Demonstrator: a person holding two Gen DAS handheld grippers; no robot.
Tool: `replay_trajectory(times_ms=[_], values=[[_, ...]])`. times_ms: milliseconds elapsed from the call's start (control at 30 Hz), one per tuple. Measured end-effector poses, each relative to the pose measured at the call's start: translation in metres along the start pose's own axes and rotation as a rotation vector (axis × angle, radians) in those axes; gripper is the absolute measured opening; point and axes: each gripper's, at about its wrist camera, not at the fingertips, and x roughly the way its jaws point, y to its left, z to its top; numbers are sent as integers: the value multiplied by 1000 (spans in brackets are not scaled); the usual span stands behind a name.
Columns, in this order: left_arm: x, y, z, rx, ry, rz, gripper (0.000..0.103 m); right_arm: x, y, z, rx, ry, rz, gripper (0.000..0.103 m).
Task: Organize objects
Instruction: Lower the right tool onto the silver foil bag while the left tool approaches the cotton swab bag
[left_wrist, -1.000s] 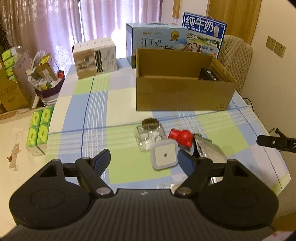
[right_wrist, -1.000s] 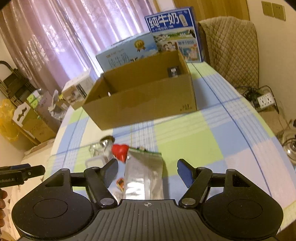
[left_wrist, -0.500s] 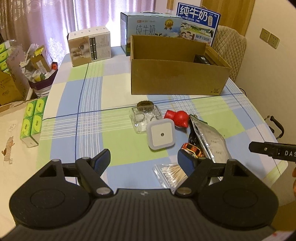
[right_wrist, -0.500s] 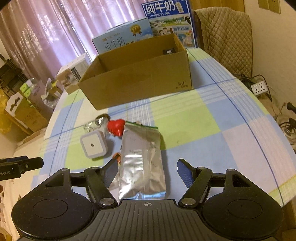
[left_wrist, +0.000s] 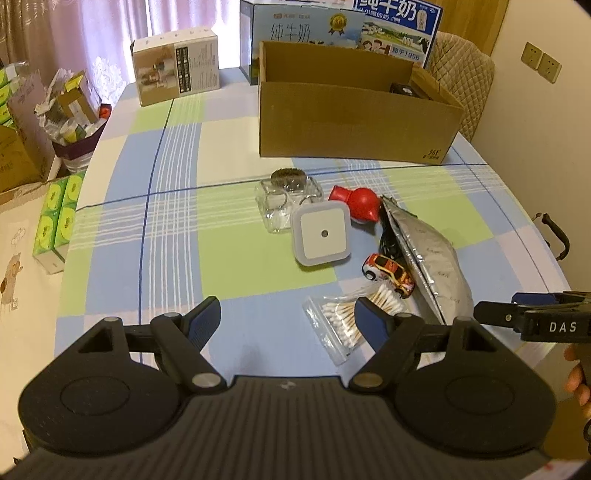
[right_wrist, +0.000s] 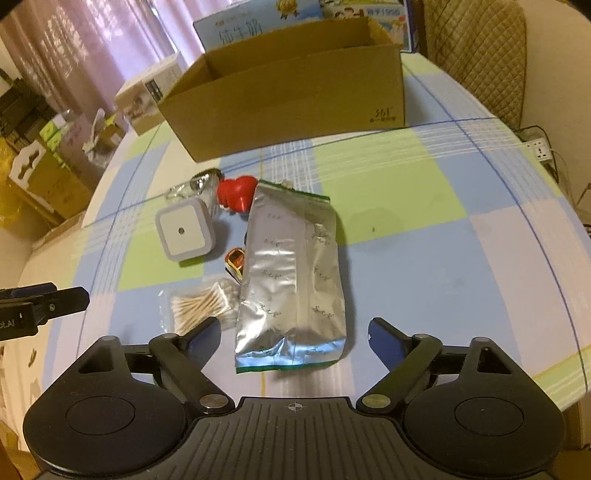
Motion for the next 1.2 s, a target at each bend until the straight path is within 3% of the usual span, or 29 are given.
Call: replay_trajectory(times_ms=[333,1000,1067,1167,1200], values=[[23,4,-2,-29,34,63,77,34,-2,16,-58,42,10,87],[67,0,14,-26,101,83,77,90,-7,51,-90,67,27,87],[70,0,16,-25,106,83,77,91,-9,53,-86,70,54,75],[74,-1,18,-23,111,79,77,91,-11,54,-91,79,86,66],[75,-1,19,-21,112,75,77,91,-11,54,-95,81,97,54]])
